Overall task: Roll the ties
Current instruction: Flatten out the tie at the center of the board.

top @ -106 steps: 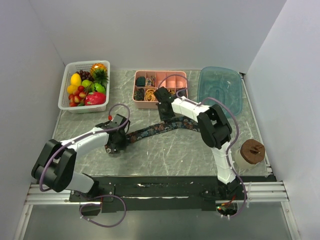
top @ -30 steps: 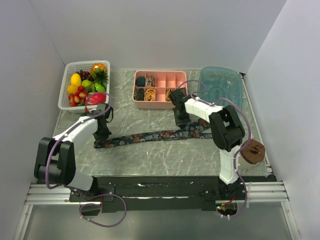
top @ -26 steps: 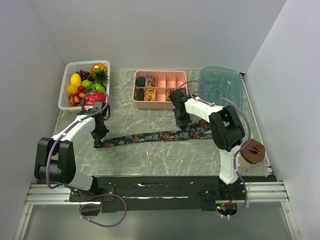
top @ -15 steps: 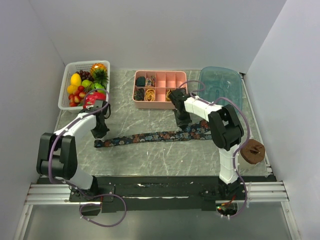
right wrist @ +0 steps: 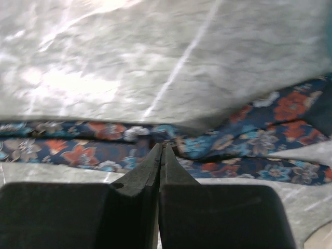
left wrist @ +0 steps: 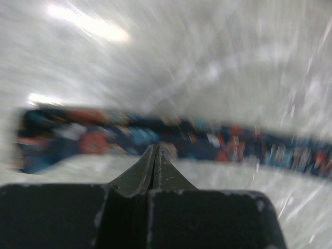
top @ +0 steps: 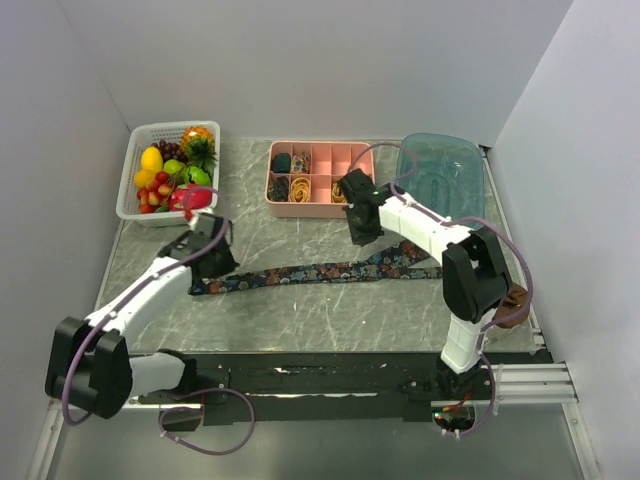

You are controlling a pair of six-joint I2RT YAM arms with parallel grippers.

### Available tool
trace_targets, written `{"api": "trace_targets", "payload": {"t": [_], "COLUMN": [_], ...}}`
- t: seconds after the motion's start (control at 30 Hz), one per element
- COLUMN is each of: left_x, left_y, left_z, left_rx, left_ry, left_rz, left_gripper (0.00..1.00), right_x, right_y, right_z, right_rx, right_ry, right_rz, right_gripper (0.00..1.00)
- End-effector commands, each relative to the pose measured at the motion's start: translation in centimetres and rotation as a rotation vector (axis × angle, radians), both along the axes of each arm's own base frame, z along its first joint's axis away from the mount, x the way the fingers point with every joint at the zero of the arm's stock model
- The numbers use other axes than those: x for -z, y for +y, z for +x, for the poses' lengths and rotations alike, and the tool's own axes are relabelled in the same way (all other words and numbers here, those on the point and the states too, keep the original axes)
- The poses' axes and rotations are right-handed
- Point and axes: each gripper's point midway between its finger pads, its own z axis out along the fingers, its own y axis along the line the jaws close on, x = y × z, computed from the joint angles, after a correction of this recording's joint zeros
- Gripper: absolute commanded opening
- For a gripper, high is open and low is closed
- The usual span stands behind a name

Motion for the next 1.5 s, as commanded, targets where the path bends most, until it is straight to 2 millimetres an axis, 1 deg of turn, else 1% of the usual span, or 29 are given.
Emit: {"api": "trace_targets", "payload": {"t": [0.0,0.07,0.1,0.13,0.17,0.2,0.23,0.27,0.33,0.37,0.43,0.53,0.63,0.73,0.8,0.9,1.0,1.07,1.13,1.17,1.2,1.23,1.27,1.3,1.33,1.37,1.4,1.43,1.47], "left_x": [1.9,2.5,3.0,3.1,3.4,3.2,3.3,3.5,3.2,3.1,3.4,4.1,4.0,4.4,4.8,5.3,4.8,3.6,2.2,0.3,-0.8,-2.3,-3.7,-4.5,-5.2,-6.2,-6.2,-6.3,-6.8], "left_y": [-5.2,-5.8,-5.6,-5.3,-4.6,-4.2,-3.6,-2.8,-2.1,-1.5,-0.8,1.5,2.5,4.5,4.8,5.7,6.6,6.6,6.1,5.3,5.1,4.9,4.6,4.8,5.2,5.6,6.1,7.0,7.4], "left_z": [-1.0,-1.4,-1.7,-1.8,-2.0,-1.9,-2.0,-2.1,-1.8,-1.5,-1.5,-1.6,-1.4,-1.3,-1.3,-1.5,-1.3,-0.7,0.0,0.8,1.2,1.5,2.0,2.2,2.3,2.6,2.2,2.2,2.2], "left_rx": [0.116,0.125,0.117,0.106,0.087,0.077,0.063,0.045,0.025,0.006,-0.012,-0.077,-0.127,-0.206,-0.220,-0.259,-0.290,-0.288,-0.254,-0.227,-0.214,-0.202,-0.189,-0.187,-0.192,-0.196,-0.202,-0.211,-0.218], "left_ry": [0.038,0.049,0.062,0.065,0.074,0.073,0.084,0.102,0.105,0.103,0.112,0.129,0.131,0.145,0.162,0.178,0.179,0.150,0.108,0.050,0.017,-0.031,-0.066,-0.083,-0.095,-0.107,-0.079,-0.070,-0.077], "left_rz": [-0.073,-0.078,-0.075,-0.065,-0.033,-0.016,0.008,0.037,0.047,0.046,0.033,0.049,0.038,0.074,0.078,0.103,0.126,0.119,0.100,0.055,0.038,0.021,0.008,0.009,0.018,0.023,0.037,0.052,0.055], "left_gripper": [0.01,0.01,0.01,0.01,0.01,0.01,0.01,0.01,0.01,0.01,0.01,0.01,0.01,0.01,0.01,0.01,0.01,0.01,0.01,0.01,0.01,0.01,0.01,0.02,0.02,0.04,0.06,0.06,0.07], "right_x": [0.6,0.8,0.8,1.1,1.0,1.2,1.8,1.7,2.3,2.2,2.6,2.7,2.8,3.1,3.1,2.8,2.1,1.6,0.9,0.7,0.0,-0.1,-0.8,-1.8,-1.7,-2.4,-3.0,-3.9,-4.2], "right_y": [2.5,3.7,4.7,5.1,5.8,6.6,7.0,7.5,8.1,8.4,8.4,7.6,7.3,6.5,6.0,5.0,4.5,4.6,5.5,6.3,7.8,8.8,9.7,11.9,13.4,14.7,16.3,18.9,20.4], "right_z": [-1.0,-1.3,-1.7,-1.8,-1.9,-2.2,-2.4,-2.2,-2.4,-2.3,-2.3,-1.8,-1.8,-1.7,-1.3,-1.0,-0.8,-0.5,-0.6,-0.7,-0.9,-1.2,-1.4,-1.1,-2.2,-2.6,-3.0,-3.9,-4.3], "right_rx": [-0.087,-0.111,-0.136,-0.148,-0.161,-0.181,-0.188,-0.188,-0.196,-0.195,-0.188,-0.166,-0.155,-0.137,-0.121,-0.106,-0.104,-0.113,-0.147,-0.168,-0.212,-0.236,-0.258,-0.290,-0.331,-0.358,-0.379,-0.439,-0.471], "right_ry": [-0.003,0.005,0.005,0.010,0.010,0.016,0.029,0.028,0.039,0.037,0.047,0.039,0.045,0.055,0.057,0.054,0.045,0.030,0.010,0.001,-0.027,-0.039,-0.060,-0.101,-0.101,-0.120,-0.132,-0.152,-0.164], "right_rz": [-0.010,0.015,0.027,0.031,0.041,0.047,0.042,0.047,0.038,0.043,0.035,0.002,0.007,0.011,0.014,0.006,0.019,0.021,0.039,0.054,0.090,0.116,0.152,0.235,0.282,0.338,0.402,0.488,0.528], "right_gripper": [0.00,0.00,0.00,0.00,0.00,0.00,0.00,0.00,0.00,0.00,0.00,0.00,0.00,0.00,0.00,0.00,0.00,0.00,0.00,0.00,0.00,0.00,0.00,0.00,0.00,0.00,0.00,0.00,0.00]}}
